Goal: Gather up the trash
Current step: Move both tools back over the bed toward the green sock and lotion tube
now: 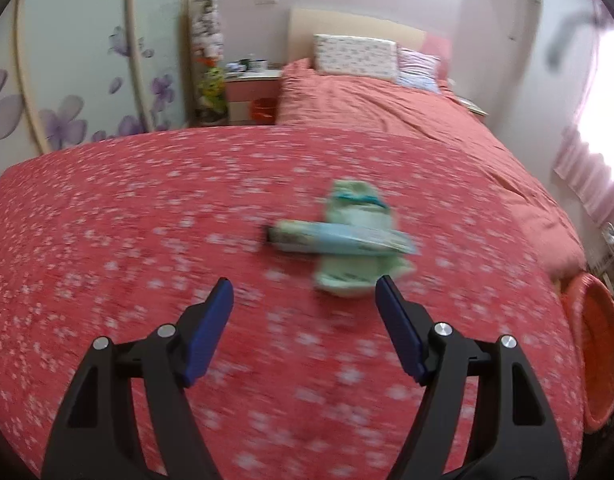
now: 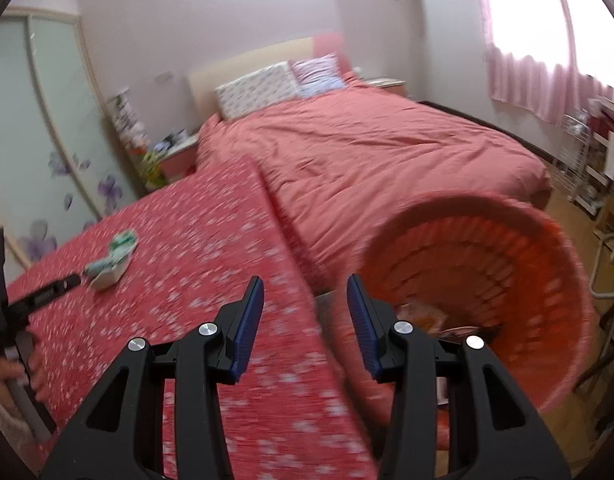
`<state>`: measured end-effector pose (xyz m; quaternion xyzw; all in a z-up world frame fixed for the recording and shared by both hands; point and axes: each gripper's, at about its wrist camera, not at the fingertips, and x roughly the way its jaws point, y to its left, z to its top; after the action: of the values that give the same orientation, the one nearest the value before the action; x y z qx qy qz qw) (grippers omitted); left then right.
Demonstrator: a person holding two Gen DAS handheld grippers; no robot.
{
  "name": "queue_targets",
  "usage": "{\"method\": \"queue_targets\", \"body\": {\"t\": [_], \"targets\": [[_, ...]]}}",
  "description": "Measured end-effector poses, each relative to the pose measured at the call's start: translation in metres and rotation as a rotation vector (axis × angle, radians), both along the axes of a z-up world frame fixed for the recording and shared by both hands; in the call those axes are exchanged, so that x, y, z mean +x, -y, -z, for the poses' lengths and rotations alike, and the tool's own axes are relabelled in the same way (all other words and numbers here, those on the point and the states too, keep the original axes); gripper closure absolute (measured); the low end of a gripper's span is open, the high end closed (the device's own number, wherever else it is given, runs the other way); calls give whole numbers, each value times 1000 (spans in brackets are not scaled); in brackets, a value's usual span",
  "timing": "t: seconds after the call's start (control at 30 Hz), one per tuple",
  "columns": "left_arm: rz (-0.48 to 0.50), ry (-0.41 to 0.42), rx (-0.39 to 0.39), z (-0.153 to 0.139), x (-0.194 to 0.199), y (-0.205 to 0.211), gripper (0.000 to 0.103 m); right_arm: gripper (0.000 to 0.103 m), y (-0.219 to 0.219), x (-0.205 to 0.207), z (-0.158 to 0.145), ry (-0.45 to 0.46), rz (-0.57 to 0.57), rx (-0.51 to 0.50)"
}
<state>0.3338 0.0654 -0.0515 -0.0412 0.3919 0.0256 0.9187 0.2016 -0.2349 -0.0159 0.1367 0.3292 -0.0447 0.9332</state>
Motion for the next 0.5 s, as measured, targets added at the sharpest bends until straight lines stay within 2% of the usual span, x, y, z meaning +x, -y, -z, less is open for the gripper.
{"method": "queue_targets", "body": {"t": [0.1,0.27,0.4,0.5], "targets": [[-20,-10,16,3,16,-16,31,59,-19,6,2,-14,-38,-3],[-41,-31,0,1,59,-34,31,59,-42,14,5,-38,-72,-14],[-51,-61,53,4,92,-40,31,58,-50,17,4,-48,-87,-30],[-26,-124,93,14,110,-41,31,55,-58,18,3,-51,-97,-39]]}}
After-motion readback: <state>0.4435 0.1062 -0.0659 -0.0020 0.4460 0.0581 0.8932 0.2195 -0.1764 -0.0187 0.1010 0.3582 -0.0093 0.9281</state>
